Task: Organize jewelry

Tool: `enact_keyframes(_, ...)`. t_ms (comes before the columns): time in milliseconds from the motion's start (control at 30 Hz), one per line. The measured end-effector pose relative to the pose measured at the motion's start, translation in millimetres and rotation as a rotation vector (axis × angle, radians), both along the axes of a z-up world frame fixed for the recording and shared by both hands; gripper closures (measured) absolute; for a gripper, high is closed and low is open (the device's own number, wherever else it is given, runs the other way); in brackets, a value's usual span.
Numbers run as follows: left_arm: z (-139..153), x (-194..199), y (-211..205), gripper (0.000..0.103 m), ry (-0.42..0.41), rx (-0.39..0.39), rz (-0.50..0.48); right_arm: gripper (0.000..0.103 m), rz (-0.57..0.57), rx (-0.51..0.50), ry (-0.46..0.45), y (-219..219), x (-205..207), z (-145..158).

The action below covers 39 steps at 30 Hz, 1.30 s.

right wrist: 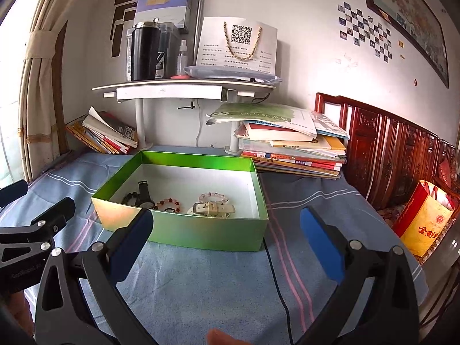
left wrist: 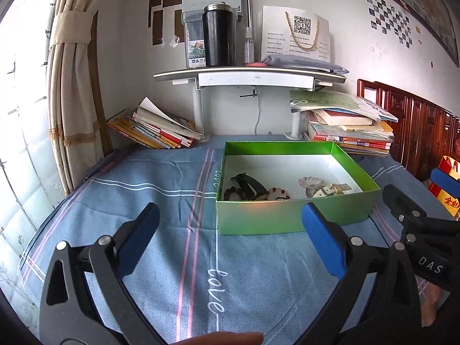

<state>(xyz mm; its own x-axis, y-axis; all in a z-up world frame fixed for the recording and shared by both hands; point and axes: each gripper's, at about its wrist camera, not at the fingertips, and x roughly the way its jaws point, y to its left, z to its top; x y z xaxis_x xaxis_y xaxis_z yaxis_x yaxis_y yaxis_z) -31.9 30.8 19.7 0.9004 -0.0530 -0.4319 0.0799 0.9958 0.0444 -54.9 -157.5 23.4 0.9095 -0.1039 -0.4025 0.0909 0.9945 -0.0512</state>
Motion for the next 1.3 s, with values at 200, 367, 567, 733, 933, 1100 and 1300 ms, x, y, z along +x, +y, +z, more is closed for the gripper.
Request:
enact_keyframes(200, -1.4, 2.4, 0.8, 0.004, 0.010, 0.005, 0.002, 0.003, 0.004, 0.000, 0.006, 0.3, 1.6, -0.8)
enact_keyframes(367, -2.6, 4.0, 0.6, 0.004, 0.017, 0.006, 0.005, 0.003, 0.006, 0.001, 0.012, 0.7, 3.1, -2.6)
enact_keyframes(567, -2.9, 4.1, -0.2, 0.004, 0.016, 0.011, 0.003, 0.003, 0.007, 0.001, 0.013, 1.1, 3.2, -3.1)
enact_keyframes(733, -2.7, 4.0, 1.2, 0.004, 0.014, 0.009, 0.002, 0.003, 0.009, 0.001, 0.013, 1.2, 3.3, -3.6)
enact_keyframes(933, -2.1, 3.8, 0.8, 0.004, 0.012, 0.014, 0.003, 0.003, 0.010, 0.000, 0.015, 2.0, 3.5, -4.0)
enact_keyframes(1100, -2.2, 3.8, 0.6, 0.004, 0.013, 0.013, 0.003, 0.003, 0.010, 0.001, 0.014, 1.7, 3.5, -3.9)
enact_keyframes(1300, -1.2, 4.3, 1.5, 0.004, 0.012, 0.018, -0.004, 0.003, 0.015, 0.002, 0.018, -0.2, 4.1, -4.2)
